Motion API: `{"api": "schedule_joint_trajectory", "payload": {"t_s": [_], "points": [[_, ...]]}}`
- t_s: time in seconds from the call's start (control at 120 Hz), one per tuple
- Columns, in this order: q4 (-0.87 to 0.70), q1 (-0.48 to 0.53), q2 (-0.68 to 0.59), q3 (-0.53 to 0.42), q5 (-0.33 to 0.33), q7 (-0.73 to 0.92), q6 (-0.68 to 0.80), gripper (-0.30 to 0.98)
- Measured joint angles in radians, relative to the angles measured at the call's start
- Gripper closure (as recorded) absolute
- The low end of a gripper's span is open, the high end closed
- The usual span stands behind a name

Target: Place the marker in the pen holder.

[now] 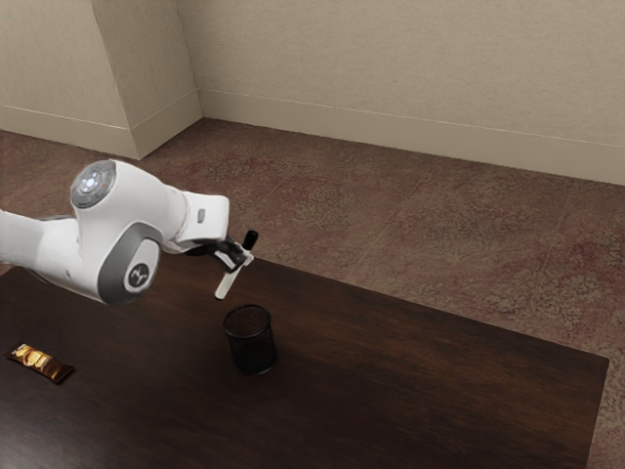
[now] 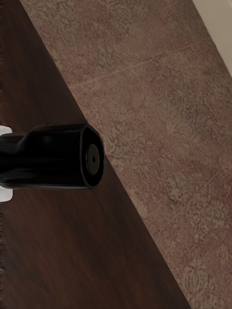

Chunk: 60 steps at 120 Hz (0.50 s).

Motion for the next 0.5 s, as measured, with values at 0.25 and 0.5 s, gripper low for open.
{"api": "schedule_joint_trajectory", "payload": {"t_s": [0.25,0.5], "points": [[-0.012,-0.001,0.03,-0.056,-0.025,-0.004,0.006,0.78],[-0.014,0.002,0.073,-0.071,-0.035,-0.006,0.008,0.77]]}}
